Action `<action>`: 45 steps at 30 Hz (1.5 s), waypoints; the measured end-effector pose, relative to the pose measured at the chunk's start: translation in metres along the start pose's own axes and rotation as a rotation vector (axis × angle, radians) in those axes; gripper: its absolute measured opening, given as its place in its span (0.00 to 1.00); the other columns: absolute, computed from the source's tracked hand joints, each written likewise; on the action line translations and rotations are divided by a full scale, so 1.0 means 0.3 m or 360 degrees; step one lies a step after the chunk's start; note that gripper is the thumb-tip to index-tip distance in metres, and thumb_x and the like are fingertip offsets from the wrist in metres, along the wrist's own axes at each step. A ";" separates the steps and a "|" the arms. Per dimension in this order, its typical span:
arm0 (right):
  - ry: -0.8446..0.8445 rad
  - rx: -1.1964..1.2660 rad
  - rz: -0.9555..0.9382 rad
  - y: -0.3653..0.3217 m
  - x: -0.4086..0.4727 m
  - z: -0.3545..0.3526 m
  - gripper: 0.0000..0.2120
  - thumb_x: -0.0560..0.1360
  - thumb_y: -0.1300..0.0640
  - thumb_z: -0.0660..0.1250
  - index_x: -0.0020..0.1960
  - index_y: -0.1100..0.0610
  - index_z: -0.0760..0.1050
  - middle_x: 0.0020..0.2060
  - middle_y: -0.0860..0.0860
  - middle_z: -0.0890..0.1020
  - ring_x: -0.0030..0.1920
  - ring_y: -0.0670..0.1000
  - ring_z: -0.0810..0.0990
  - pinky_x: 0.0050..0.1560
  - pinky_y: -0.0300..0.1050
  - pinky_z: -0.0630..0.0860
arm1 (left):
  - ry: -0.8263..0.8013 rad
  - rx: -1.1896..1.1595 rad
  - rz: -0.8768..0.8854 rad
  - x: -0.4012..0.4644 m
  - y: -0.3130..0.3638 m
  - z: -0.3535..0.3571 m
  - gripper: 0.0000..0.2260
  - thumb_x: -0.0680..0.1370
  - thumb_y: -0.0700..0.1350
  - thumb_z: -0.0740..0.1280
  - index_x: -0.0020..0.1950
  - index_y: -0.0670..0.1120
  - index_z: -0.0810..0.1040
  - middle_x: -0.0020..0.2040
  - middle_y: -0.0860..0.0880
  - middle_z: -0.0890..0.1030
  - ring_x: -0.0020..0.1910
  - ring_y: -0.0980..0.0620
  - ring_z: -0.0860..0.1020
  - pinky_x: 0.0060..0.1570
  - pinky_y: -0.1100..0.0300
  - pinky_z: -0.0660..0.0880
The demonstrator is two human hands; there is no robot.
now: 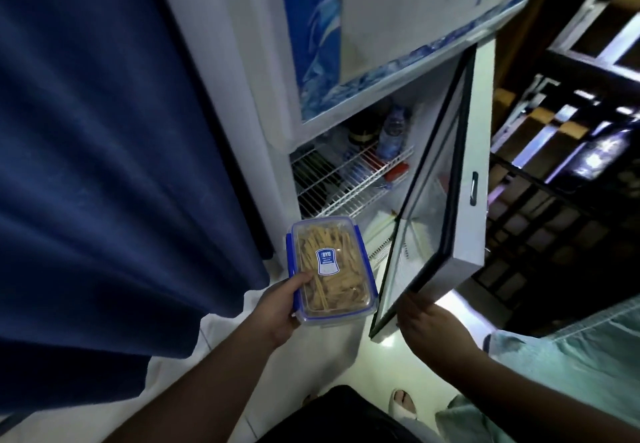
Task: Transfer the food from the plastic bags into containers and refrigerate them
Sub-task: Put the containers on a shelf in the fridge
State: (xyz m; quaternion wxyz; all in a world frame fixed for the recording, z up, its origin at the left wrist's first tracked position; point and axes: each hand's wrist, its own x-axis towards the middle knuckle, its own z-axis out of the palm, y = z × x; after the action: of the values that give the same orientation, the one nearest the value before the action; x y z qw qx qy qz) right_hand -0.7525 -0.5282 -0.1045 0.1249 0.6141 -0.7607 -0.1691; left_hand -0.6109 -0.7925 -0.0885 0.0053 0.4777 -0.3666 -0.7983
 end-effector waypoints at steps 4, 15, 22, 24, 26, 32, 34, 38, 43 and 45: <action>0.0016 0.0168 0.0111 0.018 -0.102 -0.006 0.12 0.69 0.67 0.62 0.43 0.65 0.85 0.41 0.61 0.84 0.47 0.62 0.84 0.59 0.58 0.81 | -0.0012 -0.0040 0.0020 0.002 -0.018 0.141 0.16 0.77 0.44 0.75 0.64 0.42 0.83 0.57 0.41 0.87 0.59 0.39 0.85 0.68 0.37 0.75; -0.0579 0.2753 0.1694 0.149 -0.093 -0.084 0.22 0.82 0.52 0.57 0.75 0.46 0.68 0.60 0.49 0.79 0.58 0.53 0.78 0.60 0.50 0.75 | 0.0121 -0.0099 0.0094 0.006 -0.086 0.400 0.15 0.78 0.45 0.75 0.63 0.43 0.83 0.55 0.43 0.88 0.58 0.40 0.85 0.68 0.38 0.76; -0.0287 0.3326 0.1954 0.278 0.038 -0.018 0.22 0.73 0.36 0.63 0.61 0.44 0.80 0.56 0.45 0.85 0.60 0.52 0.82 0.67 0.60 0.76 | 0.0194 -0.0156 0.0132 0.032 -0.093 0.473 0.14 0.78 0.45 0.75 0.62 0.43 0.83 0.56 0.43 0.88 0.58 0.40 0.85 0.67 0.37 0.76; -0.0229 0.3344 0.1916 0.315 0.086 -0.028 0.14 0.78 0.46 0.64 0.56 0.51 0.83 0.51 0.49 0.88 0.56 0.54 0.85 0.65 0.60 0.78 | 0.0198 -0.0157 0.0122 0.055 -0.081 0.489 0.14 0.78 0.45 0.75 0.63 0.44 0.83 0.56 0.43 0.87 0.58 0.40 0.85 0.67 0.37 0.76; -0.0208 0.3376 0.1898 0.343 0.128 -0.013 0.10 0.80 0.54 0.66 0.52 0.54 0.85 0.46 0.51 0.89 0.52 0.56 0.87 0.63 0.60 0.79 | 0.0204 -0.0143 0.0118 0.084 -0.061 0.504 0.15 0.78 0.45 0.74 0.64 0.44 0.83 0.56 0.43 0.87 0.58 0.40 0.85 0.67 0.38 0.76; -0.0130 0.3425 0.1849 0.434 0.293 0.055 0.06 0.79 0.59 0.71 0.52 0.58 0.85 0.45 0.54 0.89 0.49 0.57 0.88 0.61 0.56 0.81 | 0.0210 -0.0124 0.0157 0.227 0.047 0.509 0.17 0.80 0.45 0.73 0.68 0.45 0.79 0.58 0.45 0.87 0.57 0.43 0.86 0.64 0.40 0.79; -0.0136 0.3385 0.1833 0.468 0.369 0.090 0.06 0.79 0.59 0.71 0.53 0.58 0.85 0.45 0.53 0.89 0.48 0.56 0.88 0.61 0.56 0.81 | 0.0219 -0.0097 0.0192 0.282 0.092 0.505 0.17 0.80 0.45 0.72 0.68 0.46 0.79 0.58 0.46 0.87 0.57 0.44 0.86 0.64 0.40 0.79; -0.0147 0.3256 0.1780 0.530 0.532 0.167 0.09 0.78 0.55 0.71 0.55 0.57 0.85 0.46 0.50 0.89 0.50 0.54 0.87 0.60 0.55 0.81 | 0.0272 -0.0055 0.0288 0.362 0.189 0.525 0.08 0.82 0.44 0.70 0.61 0.46 0.80 0.53 0.45 0.88 0.52 0.46 0.87 0.54 0.48 0.84; -0.0176 0.3227 0.1618 0.596 0.697 0.230 0.08 0.81 0.57 0.69 0.56 0.59 0.84 0.45 0.49 0.87 0.45 0.46 0.84 0.45 0.36 0.76 | 0.0445 -0.0024 0.0311 0.481 0.282 0.530 0.14 0.79 0.47 0.73 0.64 0.45 0.81 0.55 0.46 0.88 0.51 0.47 0.87 0.50 0.53 0.85; -0.0191 0.3188 0.1588 0.614 0.758 0.266 0.08 0.80 0.56 0.70 0.56 0.58 0.83 0.46 0.50 0.86 0.48 0.48 0.83 0.51 0.42 0.76 | 0.0481 -0.0009 0.0306 0.541 0.297 0.521 0.20 0.74 0.50 0.74 0.65 0.44 0.82 0.54 0.47 0.88 0.54 0.45 0.87 0.63 0.44 0.80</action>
State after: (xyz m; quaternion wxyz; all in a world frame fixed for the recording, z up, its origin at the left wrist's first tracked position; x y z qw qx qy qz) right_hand -0.9973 -0.7073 -0.1055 -0.4088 0.0548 -0.7193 0.5590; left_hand -0.8494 -0.8253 -0.1161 0.1378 0.5550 -0.4035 -0.7143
